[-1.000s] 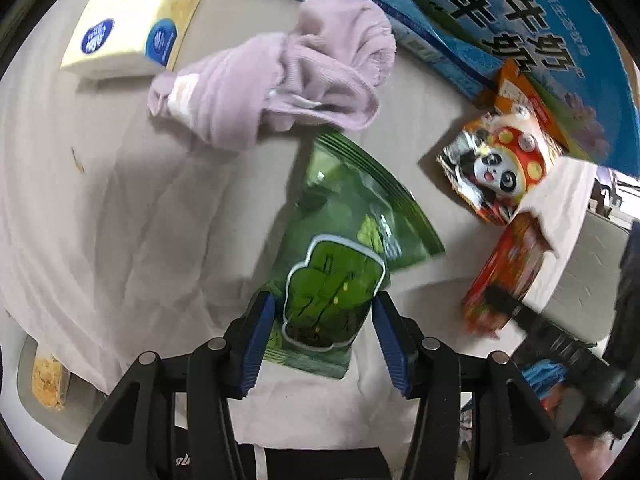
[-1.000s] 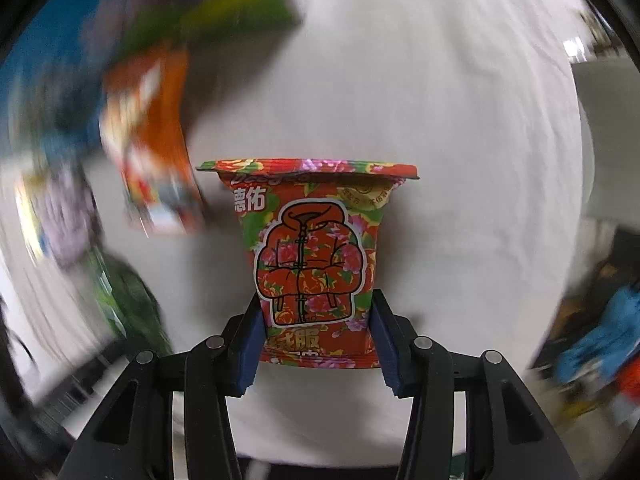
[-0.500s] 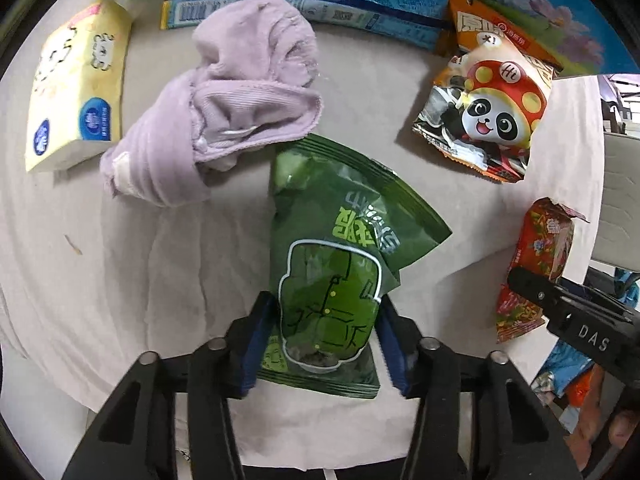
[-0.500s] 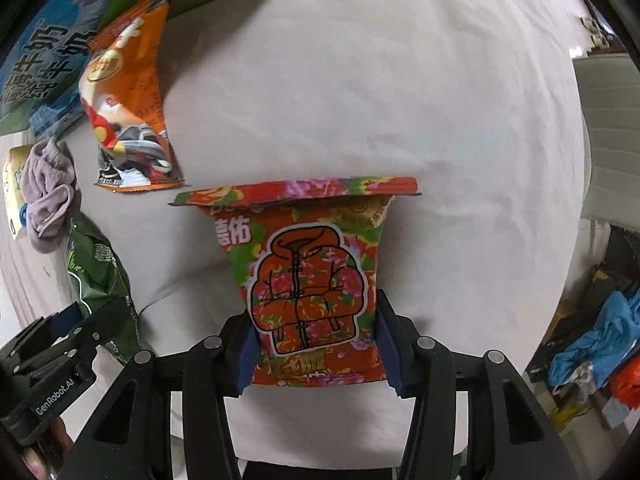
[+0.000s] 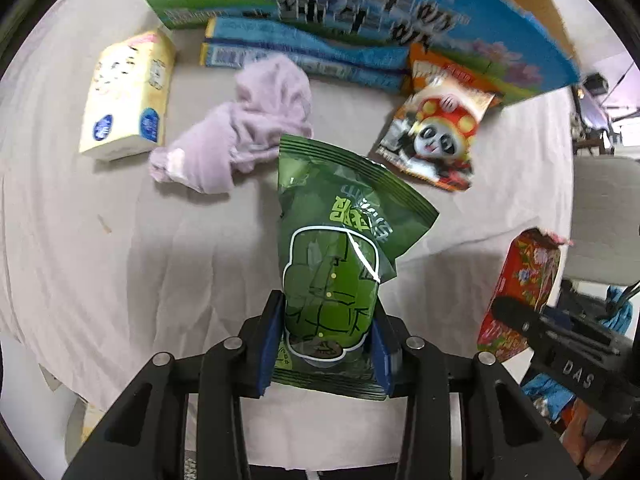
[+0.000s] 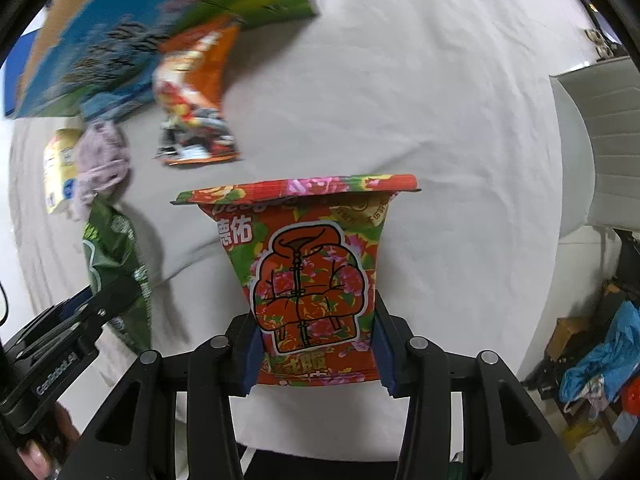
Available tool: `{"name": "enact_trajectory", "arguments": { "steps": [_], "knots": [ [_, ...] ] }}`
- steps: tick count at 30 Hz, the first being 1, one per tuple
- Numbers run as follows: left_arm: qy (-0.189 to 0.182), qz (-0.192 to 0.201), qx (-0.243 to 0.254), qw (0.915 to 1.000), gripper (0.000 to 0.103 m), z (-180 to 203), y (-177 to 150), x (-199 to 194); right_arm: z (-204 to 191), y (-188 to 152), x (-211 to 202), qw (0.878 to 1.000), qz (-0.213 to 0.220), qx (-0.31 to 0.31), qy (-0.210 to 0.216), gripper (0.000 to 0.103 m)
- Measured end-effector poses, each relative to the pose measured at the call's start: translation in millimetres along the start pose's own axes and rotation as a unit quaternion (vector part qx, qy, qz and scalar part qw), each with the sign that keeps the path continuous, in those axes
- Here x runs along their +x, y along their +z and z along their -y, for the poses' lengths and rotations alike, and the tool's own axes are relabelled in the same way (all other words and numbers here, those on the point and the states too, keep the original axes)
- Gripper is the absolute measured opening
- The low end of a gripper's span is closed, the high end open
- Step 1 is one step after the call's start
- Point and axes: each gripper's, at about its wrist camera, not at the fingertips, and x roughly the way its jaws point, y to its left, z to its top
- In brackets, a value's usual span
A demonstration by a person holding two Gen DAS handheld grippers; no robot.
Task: Organize soft objects
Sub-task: 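Carry both bags into the cardboard box and lower them inside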
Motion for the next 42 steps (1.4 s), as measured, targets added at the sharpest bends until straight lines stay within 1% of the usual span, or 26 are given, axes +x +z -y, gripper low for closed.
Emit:
{"name": "enact_trajectory", "arguments": {
  "steps": [2, 4, 7, 8, 10, 11, 12, 13, 14, 16, 17, 19, 22, 24, 26, 29, 31, 34, 36, 40, 42],
  "knots": [
    [-0.011, 0.014, -0.005, 0.9998, 0.036, 2.4, -5.4, -21.9, -2.4, -3.5, -13.8, 1.0, 0.016, -0.013, 0.007, 0.048],
    [-0.02, 0.036, -0.006, 0.9991, 0.036, 5.9, -10.4, -47.5, -2.1, -5.8, -33.4, 0.999, 0.03, -0.021, 0.015, 0.048],
    [-0.033, 0.077, 0.0, 0.9965, 0.036, 8.8, -12.3, -99.6, -2.2, -6.4, -61.9, 0.998, 0.055, -0.03, 0.031, 0.048],
    [-0.037, 0.087, 0.003, 0.9955, 0.036, 8.4, -11.4, -113.3, -5.3, -5.2, -79.0, 0.997, 0.064, -0.033, 0.036, 0.048],
    [-0.05, 0.111, 0.013, 0.9924, 0.036, 13.0, -2.0, -145.5, -9.0, 0.6, -107.9, 0.995, 0.083, -0.037, 0.046, 0.048],
    [-0.054, 0.119, 0.02, 0.9912, 0.036, 12.1, 8.7, -158.7, -11.1, 4.8, -121.2, 0.994, 0.094, -0.039, 0.05, 0.048],
    [-0.058, 0.129, 0.027, 0.9896, 0.036, 14.8, 17.3, -171.5, -15.1, 8.3, -126.0, 0.993, 0.102, -0.04, 0.053, 0.048],
    [-0.065, 0.138, 0.033, 0.9877, 0.036, 12.3, 22.6, -187.1, -18.3, 15.7, -139.7, 0.991, 0.114, -0.043, 0.055, 0.048],
    [-0.07, 0.145, 0.041, 0.9861, 0.036, 15.9, 31.5, -198.5, -30.4, 23.6, -156.8, 0.99, 0.123, -0.045, 0.054, 0.048],
    [-0.075, 0.156, 0.054, 0.9835, 0.036, 18.0, 53.9, -212.3, -37.5, 39.6, -183.2, 0.988, 0.142, -0.046, 0.044, 0.048],
    [-0.076, 0.159, 0.061, 0.9825, 0.036, 16.5, 75.9, -210.2, -41.2, 49.6, -189.5, 0.987, 0.15, -0.048, 0.038, 0.048],
    [-0.073, 0.165, 0.069, 0.9813, 0.036, 21.0, 108.1, -213.0, -48.2, 72.3, -200.9, 0.985, 0.166, -0.046, 0.024, 0.048],
    [-0.072, 0.166, 0.07, 0.981, 0.036, 21.4, 148.4, -210.5, -60.6, 105.9, -208.5, 0.983, 0.18, -0.046, 0.005, 0.048],
    [-0.075, 0.16, 0.069, 0.9818, 0.036, 20.5, 172.9, -204.0, -64.2, 128.6, -204.0, 0.982, 0.181, -0.045, -0.005, 0.048],
    [-0.076, 0.151, 0.066, 0.9834, 0.036, 18.5, 200.2, -193.5, -65.3, 153.0, -196.0, 0.984, 0.174, -0.037, -0.006, 0.048],
    [-0.079, 0.136, 0.061, 0.9857, 0.036, 17.7, 231.6, -176.9, -68.6, 189.7, -185.8, 0.985, 0.168, -0.023, -0.01, 0.048],
    [-0.086, 0.118, 0.055, 0.9877, 0.036, 16.1, 256.0, -161.1, -73.5, 207.9, -179.7, 0.987, 0.16, -0.012, -0.01, 0.048],
    [-0.103, 0.088, 0.05, 0.9895, 0.036, 16.6, 276.4, -138.2, -77.7, 237.6, -157.9, 0.99, 0.142, -0.002, -0.009, 0.048],
    [-0.112, 0.062, 0.047, 0.9907, 0.036, 18.7, 294.3, -116.1, -78.0, 252.5, -140.2, 0.991, 0.13, -0.001, -0.014, 0.048],
    [-0.117, 0.022, 0.047, 0.9917, 0.036, 24.0, 316.3, -79.5, -75.8, 279.7, -94.6, 0.994, 0.108, -0.001, -0.032, 0.048],
    [-0.122, 0.003, 0.043, 0.9916, 0.036, 26.0, 325.0, -64.0, -73.3, 287.2, -81.5, 0.994, 0.1, -0.001, -0.035, 0.048]
  ]
}}
